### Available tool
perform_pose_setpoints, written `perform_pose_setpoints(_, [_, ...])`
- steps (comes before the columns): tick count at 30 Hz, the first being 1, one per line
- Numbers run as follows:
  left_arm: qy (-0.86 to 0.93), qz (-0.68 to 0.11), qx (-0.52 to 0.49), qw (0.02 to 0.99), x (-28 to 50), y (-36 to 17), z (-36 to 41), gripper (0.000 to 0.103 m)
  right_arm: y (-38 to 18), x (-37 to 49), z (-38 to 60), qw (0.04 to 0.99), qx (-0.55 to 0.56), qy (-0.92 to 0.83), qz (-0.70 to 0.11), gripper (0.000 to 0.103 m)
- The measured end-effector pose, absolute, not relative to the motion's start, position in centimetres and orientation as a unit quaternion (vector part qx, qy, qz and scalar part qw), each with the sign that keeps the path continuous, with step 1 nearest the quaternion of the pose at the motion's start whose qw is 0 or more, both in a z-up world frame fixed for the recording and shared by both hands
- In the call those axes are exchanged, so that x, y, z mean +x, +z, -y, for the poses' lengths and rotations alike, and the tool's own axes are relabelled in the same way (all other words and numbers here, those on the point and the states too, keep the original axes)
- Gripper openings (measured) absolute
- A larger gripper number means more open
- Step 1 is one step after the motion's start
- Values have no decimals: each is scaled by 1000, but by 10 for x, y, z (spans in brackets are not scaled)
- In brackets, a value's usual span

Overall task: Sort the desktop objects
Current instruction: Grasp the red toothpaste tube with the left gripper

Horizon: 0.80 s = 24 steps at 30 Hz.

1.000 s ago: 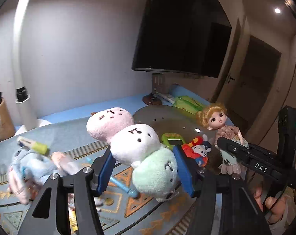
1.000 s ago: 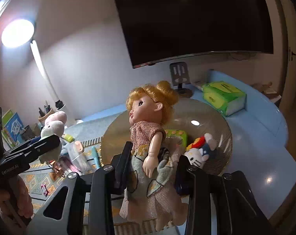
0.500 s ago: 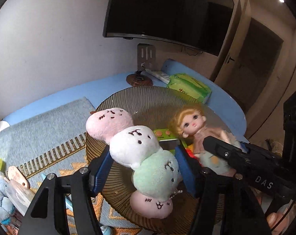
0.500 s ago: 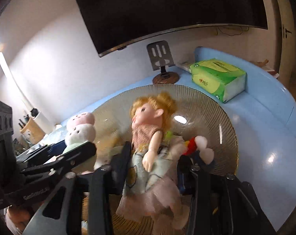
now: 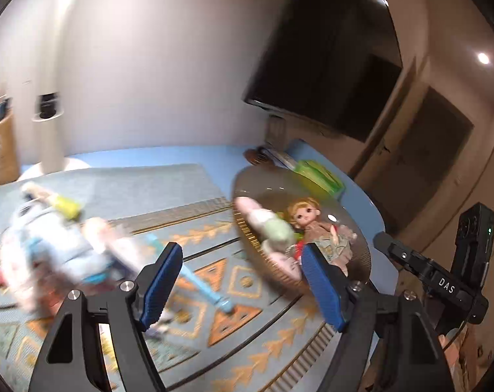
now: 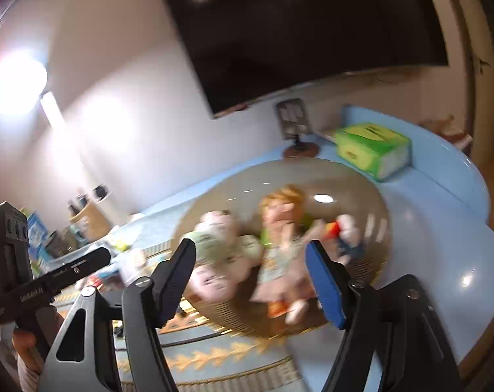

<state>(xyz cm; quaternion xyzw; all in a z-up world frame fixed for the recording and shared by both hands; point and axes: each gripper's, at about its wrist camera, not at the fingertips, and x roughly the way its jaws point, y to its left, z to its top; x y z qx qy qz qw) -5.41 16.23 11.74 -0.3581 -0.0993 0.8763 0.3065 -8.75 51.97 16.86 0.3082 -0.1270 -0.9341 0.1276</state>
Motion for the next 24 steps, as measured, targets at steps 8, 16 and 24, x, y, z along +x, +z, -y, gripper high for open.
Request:
perform_pose_setpoints(8, [901, 184, -366, 144, -30, 88, -14, 73, 156, -65, -434, 201, 332, -919, 74, 82])
perform_pose_setpoints(16, [882, 190, -429, 46, -70, 50, 59, 73, 109, -67, -358, 262, 366, -893, 16, 82])
perform_pose_setpoints(24, [889, 22, -448, 88, -134, 26, 14, 73, 82, -76, -354, 291, 391, -873, 24, 82])
